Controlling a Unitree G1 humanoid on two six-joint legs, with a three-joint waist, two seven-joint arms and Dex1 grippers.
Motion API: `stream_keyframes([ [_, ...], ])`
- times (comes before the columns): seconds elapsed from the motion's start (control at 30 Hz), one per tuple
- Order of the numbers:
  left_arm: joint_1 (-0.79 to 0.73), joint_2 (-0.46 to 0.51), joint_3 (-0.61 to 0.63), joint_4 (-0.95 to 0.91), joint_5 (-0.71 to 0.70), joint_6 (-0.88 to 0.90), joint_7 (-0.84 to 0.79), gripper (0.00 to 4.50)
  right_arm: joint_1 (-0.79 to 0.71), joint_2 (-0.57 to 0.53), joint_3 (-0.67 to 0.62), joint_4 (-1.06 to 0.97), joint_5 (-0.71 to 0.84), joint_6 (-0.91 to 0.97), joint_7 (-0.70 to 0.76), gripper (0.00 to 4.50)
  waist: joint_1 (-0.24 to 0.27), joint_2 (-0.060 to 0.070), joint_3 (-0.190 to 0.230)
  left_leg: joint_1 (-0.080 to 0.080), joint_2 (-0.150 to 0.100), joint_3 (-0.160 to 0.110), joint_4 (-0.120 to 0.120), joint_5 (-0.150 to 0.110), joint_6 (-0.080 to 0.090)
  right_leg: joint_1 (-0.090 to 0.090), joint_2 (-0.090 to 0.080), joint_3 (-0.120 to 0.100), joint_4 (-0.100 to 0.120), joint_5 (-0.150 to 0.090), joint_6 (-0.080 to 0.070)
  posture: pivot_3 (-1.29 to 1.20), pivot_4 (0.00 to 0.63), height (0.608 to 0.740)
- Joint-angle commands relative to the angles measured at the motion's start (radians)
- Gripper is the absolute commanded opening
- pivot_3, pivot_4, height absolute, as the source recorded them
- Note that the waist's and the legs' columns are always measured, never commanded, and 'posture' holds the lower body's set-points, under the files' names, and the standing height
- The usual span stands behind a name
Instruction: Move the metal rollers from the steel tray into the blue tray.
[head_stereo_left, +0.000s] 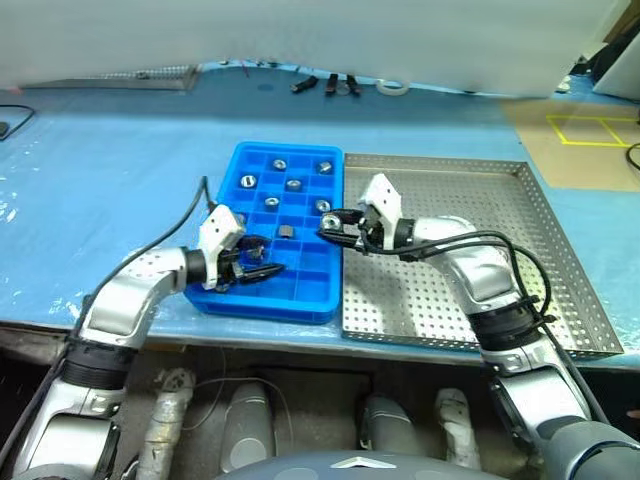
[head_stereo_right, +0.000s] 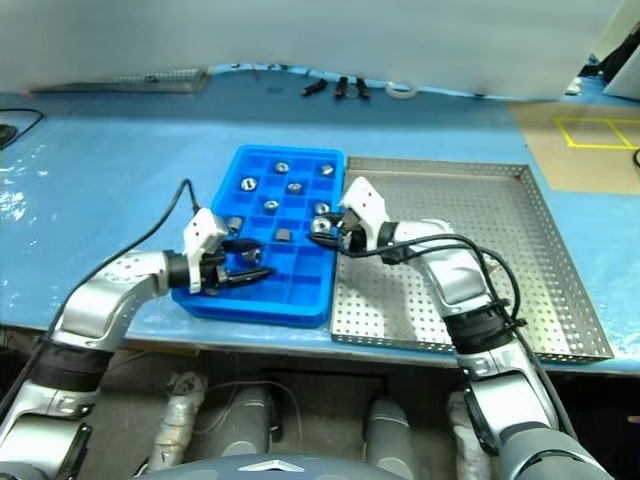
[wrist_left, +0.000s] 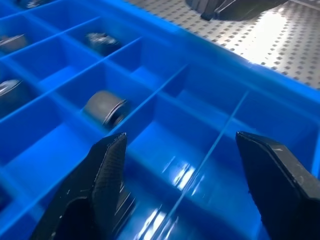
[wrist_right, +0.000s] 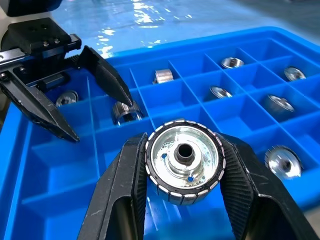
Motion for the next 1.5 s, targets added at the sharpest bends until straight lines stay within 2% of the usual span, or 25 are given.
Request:
stream_keyframes([
  [0.03,0.089,0.027,0.08,-0.123,-0.038,0.031,0.044,3.69,-0.035,0.041,0.014,0.006,0.032,0.014,0.027,1.64,0.013,0.0,0.0,0.0,0.0,0.0,0.0,0.0,0.0,0.0,0.0,0.0,0.0,0.0,0.0,0.26,0.15,0.74],
  [0.2,0.183,0.027,0.11,-0.231,-0.069,0.077,0.095,3.69,-0.027,0.049,0.034,-0.012,0.067,0.1,0.079,1.64,0.055,0.0,0.0,-0.001,0.0,-0.001,-0.002,0.0,0.0,0.0,0.0,-0.002,-0.002,0.0,0.0,0.32,0.15,0.74],
  [0.4,0.278,0.013,0.114,-0.347,-0.113,0.127,0.151,3.69,0.001,0.041,0.057,-0.072,0.124,0.253,0.109,1.64,0.076,0.0,0.0,0.0,0.0,-0.002,-0.002,0.001,-0.001,0.0,0.0,-0.001,0.0,0.0,0.0,0.35,0.15,0.74],
  [0.73,0.283,0.018,0.092,-0.374,-0.144,0.156,0.186,3.69,0.021,0.016,0.068,-0.103,0.162,0.295,0.14,1.64,0.087,0.0,0.0,0.0,0.0,-0.002,-0.003,0.001,-0.002,-0.001,0.0,0.0,0.0,0.0,0.001,0.35,0.15,0.74],
  [0.77,0.278,0.019,0.091,-0.371,-0.144,0.157,0.186,3.69,0.021,0.02,0.066,-0.1,0.162,0.291,0.137,2.37,0.087,0.0,0.0,0.0,0.0,-0.002,-0.003,0.001,-0.002,-0.001,0.0,0.0,0.0,0.0,0.001,0.35,0.15,0.74],
  [0.9,0.258,0.019,0.082,-0.36,-0.143,0.157,0.185,3.69,0.021,0.041,0.05,-0.088,0.163,0.306,0.098,3.54,0.087,0.0,0.0,0.0,0.0,-0.002,-0.003,0.001,-0.003,-0.001,0.0,0.0,0.0,0.0,0.001,0.33,0.15,0.74],
  [1.2,0.169,0.017,0.041,-0.285,-0.132,0.132,0.146,3.69,0.023,-0.004,0.015,-0.101,0.114,0.21,0.034,3.54,0.083,0.0,0.0,0.0,-0.001,-0.002,-0.003,0.002,-0.005,-0.001,0.0,0.0,0.001,0.0,0.001,0.22,0.15,0.74],
  [1.37,-0.007,-0.06,-0.073,-0.13,-0.089,0.066,0.102,3.69,0.057,-0.09,-0.138,-0.138,0.109,0.19,-0.069,3.54,0.081,0.0,0.0,0.0,-0.003,-0.002,-0.001,0.004,-0.006,-0.001,0.0,0.002,0.004,0.0,0.001,0.09,0.15,0.74],
  [1.5,-0.143,-0.121,-0.16,0.012,-0.05,0.0,0.024,3.69,0.125,-0.153,-0.24,-0.198,0.11,0.205,-0.14,3.54,0.055,-0.001,0.0,0.0,-0.003,-0.002,0.001,0.005,-0.008,-0.001,0.0,0.003,0.006,0.001,0.002,-0.03,0.15,0.74],
])
